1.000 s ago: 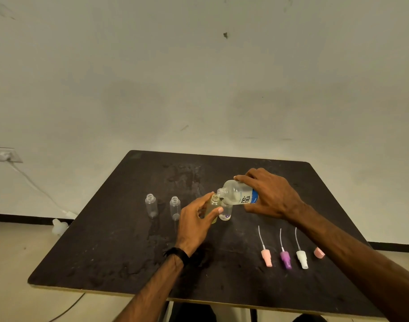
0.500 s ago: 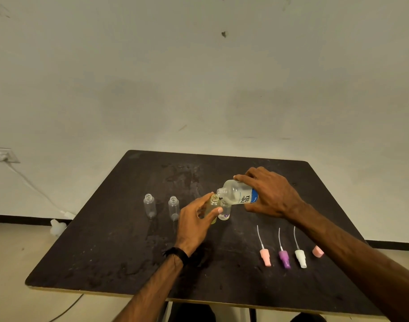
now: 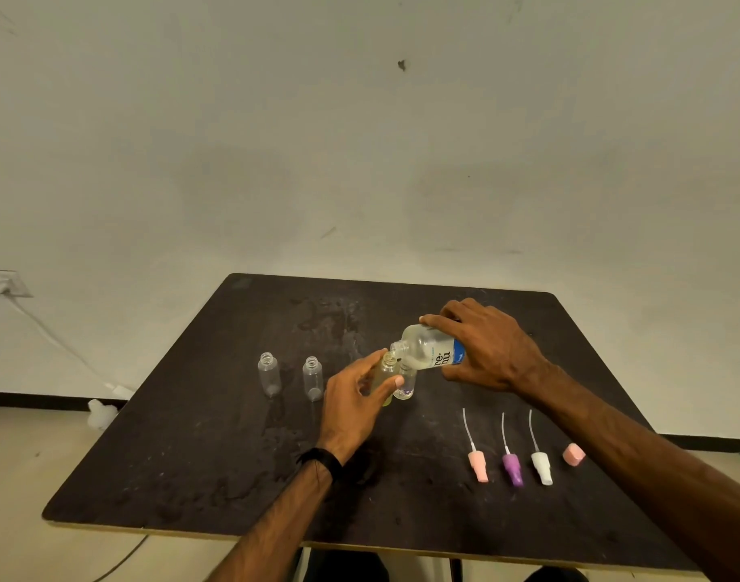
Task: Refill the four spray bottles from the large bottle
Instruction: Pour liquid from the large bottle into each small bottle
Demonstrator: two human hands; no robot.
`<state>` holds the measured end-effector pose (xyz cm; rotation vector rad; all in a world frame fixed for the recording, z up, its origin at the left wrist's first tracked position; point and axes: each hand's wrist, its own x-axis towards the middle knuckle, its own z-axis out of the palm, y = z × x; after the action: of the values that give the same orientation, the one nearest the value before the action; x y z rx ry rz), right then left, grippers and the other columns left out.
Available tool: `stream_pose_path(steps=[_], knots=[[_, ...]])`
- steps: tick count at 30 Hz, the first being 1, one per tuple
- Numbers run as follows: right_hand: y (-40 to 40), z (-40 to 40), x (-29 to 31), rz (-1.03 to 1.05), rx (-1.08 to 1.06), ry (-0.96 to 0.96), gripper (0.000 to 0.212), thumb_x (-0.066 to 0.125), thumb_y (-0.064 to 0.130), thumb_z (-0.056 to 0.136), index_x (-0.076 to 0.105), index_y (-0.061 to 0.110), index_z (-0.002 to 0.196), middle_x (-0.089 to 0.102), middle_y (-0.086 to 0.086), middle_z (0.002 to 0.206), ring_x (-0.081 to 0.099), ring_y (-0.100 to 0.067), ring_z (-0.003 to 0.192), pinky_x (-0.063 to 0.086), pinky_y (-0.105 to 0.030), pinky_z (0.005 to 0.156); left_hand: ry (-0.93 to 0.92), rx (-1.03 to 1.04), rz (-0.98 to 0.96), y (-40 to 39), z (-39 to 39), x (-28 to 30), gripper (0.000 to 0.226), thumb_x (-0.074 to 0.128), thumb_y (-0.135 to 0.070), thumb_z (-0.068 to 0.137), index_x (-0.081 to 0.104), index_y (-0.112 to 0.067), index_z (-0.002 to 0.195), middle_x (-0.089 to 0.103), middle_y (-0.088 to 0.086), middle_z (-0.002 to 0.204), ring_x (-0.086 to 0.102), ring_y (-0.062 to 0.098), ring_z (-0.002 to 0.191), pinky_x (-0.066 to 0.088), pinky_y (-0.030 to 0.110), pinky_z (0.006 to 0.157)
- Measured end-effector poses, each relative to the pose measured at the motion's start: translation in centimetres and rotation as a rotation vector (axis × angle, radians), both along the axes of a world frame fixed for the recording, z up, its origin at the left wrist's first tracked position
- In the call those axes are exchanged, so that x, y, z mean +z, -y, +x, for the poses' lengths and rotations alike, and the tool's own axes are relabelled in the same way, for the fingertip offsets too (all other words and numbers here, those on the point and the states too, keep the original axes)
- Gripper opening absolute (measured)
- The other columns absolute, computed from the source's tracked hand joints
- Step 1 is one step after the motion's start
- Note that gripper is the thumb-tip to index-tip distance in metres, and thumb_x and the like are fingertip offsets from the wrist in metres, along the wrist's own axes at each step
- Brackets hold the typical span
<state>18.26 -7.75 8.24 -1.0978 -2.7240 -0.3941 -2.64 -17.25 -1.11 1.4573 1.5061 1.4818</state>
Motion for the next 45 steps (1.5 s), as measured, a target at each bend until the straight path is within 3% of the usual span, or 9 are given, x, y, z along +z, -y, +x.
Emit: stream_pose_path(steps=[22,28,45], knots=[[-0.17,-0.36,0.4,0.012,0.018,0.01,0.081,0.071,0.059,0.073,0.047,0.025,0.142,0.057,-0.003,0.118,0.054,-0.018,0.102,0.049,-0.031,0.077,0.022,-0.007,-0.007,-0.07,-0.34,0.16,0.054,0.08,-0.034,0.084,0.064,-0.023,0.134,0.071,-0.008,0.124,0.066,0.004,0.114,0.057,0.037,0.098],[-0.03,-0.33,0.42,0.019,0.014,0.015,0.081,0.069,0.059,0.073,0.044,0.026,0.143,0.056,-0.002,0.12,0.053,-0.017,0.104,0.046,-0.03,0.08,0.034,-0.021,0.002,0.13,-0.35,0.53,0.047,0.081,-0.029,0.084,0.063,-0.035,0.127,0.072,-0.013,0.118,0.067,0.001,0.11,0.058,0.035,0.096],[-0.08,-0.62,0.26,0.031,0.014,0.026,0.081,0.068,0.059,0.073,0.044,0.026,0.143,0.056,-0.002,0.12,0.053,-0.018,0.104,0.046,-0.03,0.08,-0.009,-0.003,-0.002,0.3,-0.67,0.42,0.051,0.08,-0.031,0.085,0.064,-0.023,0.133,0.071,-0.011,0.12,0.066,-0.001,0.109,0.057,0.032,0.096]])
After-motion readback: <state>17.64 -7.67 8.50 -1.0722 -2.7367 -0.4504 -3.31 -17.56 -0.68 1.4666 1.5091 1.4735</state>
